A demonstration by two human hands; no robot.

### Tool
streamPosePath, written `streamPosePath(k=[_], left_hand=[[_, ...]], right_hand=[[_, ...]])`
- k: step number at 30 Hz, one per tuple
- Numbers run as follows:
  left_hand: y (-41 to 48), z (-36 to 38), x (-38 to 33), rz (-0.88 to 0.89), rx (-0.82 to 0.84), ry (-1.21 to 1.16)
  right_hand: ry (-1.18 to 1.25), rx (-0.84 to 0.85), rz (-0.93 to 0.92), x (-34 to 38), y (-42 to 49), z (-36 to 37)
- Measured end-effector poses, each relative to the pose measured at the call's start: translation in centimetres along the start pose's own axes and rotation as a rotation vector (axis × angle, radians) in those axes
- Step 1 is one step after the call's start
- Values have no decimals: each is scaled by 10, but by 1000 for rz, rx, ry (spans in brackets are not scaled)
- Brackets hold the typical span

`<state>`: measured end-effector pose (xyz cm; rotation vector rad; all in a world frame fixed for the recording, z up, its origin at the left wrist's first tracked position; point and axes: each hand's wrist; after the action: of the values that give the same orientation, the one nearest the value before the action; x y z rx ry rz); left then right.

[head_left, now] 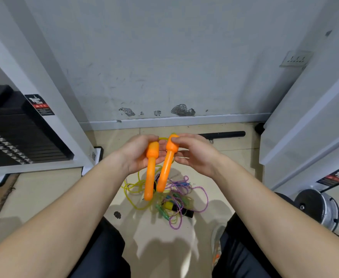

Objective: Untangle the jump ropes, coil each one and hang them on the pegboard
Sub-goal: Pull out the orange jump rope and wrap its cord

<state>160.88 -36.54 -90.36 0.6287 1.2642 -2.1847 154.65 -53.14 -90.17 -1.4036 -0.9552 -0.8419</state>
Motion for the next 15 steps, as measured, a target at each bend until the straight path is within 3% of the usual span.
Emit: streamPosePath(k=[5, 9, 11, 15], left_hand=[[1, -1, 11, 82, -46, -69], [2, -5, 10, 48, -28, -3], [5, -8, 7, 80, 12, 90], [13, -12, 4, 168, 58, 331]], right_hand=[[-68, 44, -71, -15, 4, 11], [-180, -108, -123, -24, 15, 22], [-217, -157, -154, -24, 19, 24], [-519, -237, -210, -23, 27, 18]])
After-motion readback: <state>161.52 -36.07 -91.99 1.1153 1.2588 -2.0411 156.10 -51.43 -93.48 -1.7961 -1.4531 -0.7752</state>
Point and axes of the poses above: each hand's wrist, its own y-axis towards the middle knuckle, its own z-axis out of the palm, x = y × z, and after that the axes turned 14 degrees about -y, right-handed
